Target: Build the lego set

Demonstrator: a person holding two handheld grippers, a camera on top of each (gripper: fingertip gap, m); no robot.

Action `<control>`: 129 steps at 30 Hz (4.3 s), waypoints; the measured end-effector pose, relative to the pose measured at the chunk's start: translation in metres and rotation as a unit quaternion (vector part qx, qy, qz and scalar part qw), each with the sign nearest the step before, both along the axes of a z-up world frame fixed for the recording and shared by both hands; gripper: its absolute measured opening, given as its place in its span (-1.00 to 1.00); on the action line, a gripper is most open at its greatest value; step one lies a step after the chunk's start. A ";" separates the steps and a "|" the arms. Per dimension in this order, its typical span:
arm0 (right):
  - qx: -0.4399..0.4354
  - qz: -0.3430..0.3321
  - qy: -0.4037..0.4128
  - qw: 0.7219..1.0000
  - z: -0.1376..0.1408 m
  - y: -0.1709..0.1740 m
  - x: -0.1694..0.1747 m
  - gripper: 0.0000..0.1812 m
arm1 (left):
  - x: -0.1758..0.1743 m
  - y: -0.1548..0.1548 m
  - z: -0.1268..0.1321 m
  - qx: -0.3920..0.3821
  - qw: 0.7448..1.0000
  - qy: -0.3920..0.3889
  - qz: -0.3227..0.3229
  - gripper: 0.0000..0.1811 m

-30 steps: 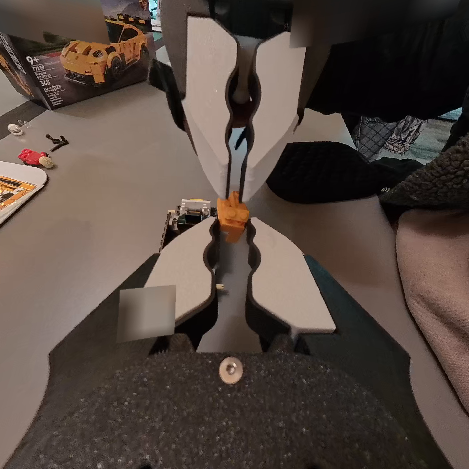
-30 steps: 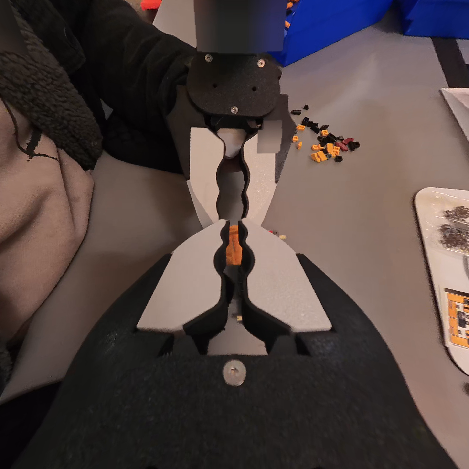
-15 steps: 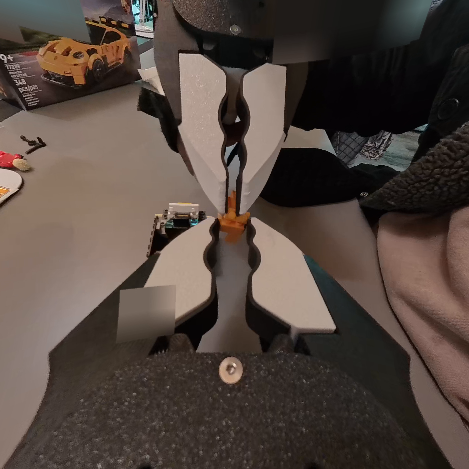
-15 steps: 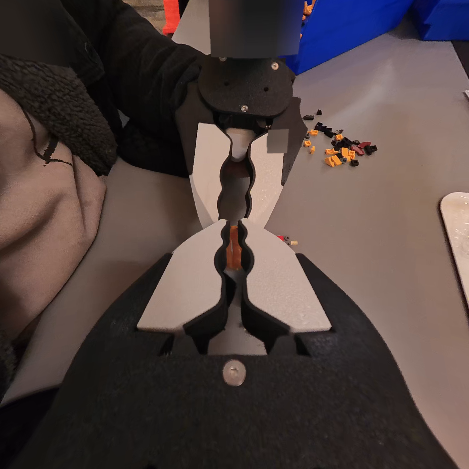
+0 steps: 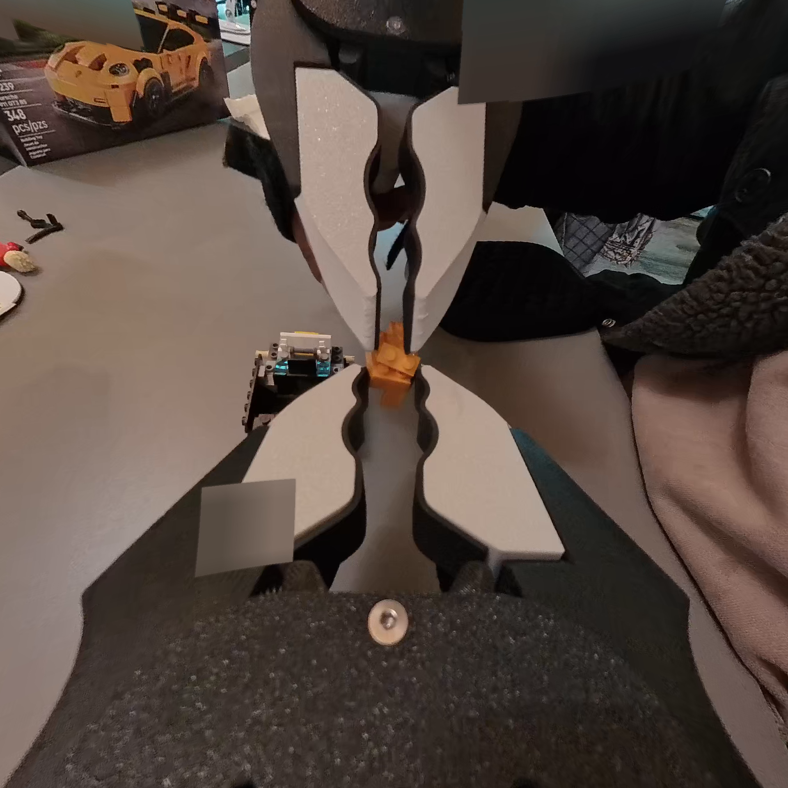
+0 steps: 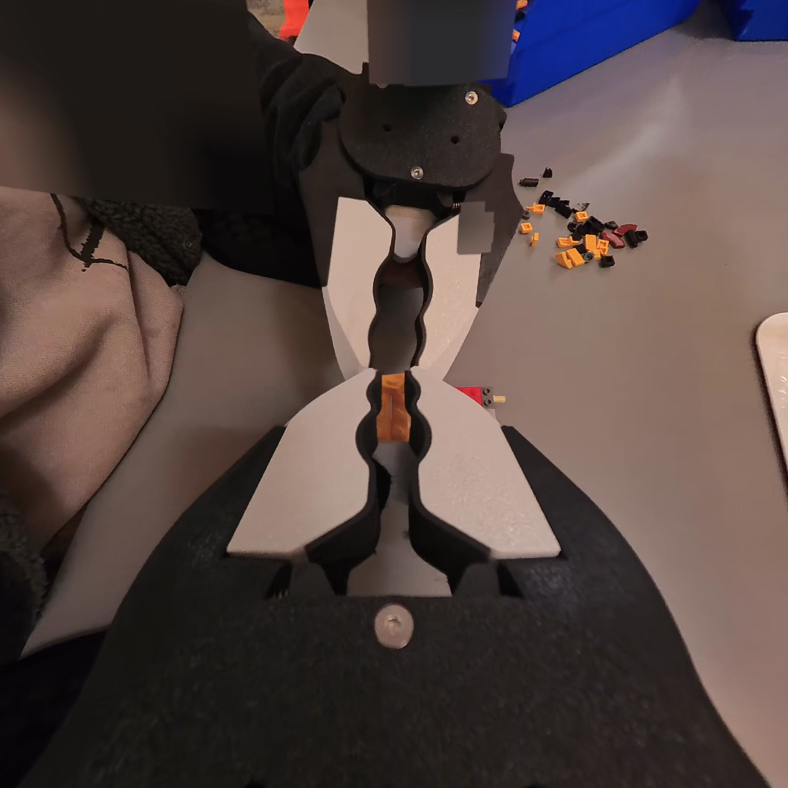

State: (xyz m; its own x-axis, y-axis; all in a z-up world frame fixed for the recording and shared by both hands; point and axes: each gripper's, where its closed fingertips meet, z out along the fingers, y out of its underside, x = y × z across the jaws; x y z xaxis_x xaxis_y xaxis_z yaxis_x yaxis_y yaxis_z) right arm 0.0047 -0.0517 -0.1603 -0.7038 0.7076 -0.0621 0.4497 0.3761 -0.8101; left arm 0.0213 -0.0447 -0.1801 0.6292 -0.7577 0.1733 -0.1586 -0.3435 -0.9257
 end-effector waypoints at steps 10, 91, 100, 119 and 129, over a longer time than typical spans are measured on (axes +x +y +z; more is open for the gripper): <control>0.048 -0.014 -0.031 0.998 -0.014 0.001 0.000 -0.81 | -0.005 0.004 -0.008 -0.014 1.000 0.019 0.017 -0.78; 0.062 -0.005 0.072 0.995 -0.017 -0.013 0.021 -0.69 | 0.011 -0.010 -0.010 -0.002 0.998 0.034 -0.044 -0.78; 0.078 -0.005 0.094 0.992 -0.004 -0.018 0.021 -0.84 | 0.011 -0.010 -0.012 0.000 0.998 0.043 -0.042 -0.78; 0.057 -0.010 0.102 0.993 -0.005 -0.017 0.023 -0.79 | 0.012 -0.011 -0.008 0.008 0.998 0.040 -0.045 -0.78; 0.058 -0.060 0.082 0.993 -0.009 -0.002 0.019 -1.00 | 0.013 -0.011 -0.009 0.016 0.997 0.059 -0.042 -0.78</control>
State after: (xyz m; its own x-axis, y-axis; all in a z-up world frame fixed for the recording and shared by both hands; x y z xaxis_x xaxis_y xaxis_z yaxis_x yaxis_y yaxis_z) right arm 0.0235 -0.0533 -0.1696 -0.6075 0.7831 0.1334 0.3622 0.4225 -0.8308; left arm 0.0344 -0.0555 -0.1891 0.5780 -0.8125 0.0762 -0.2946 -0.2948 -0.9090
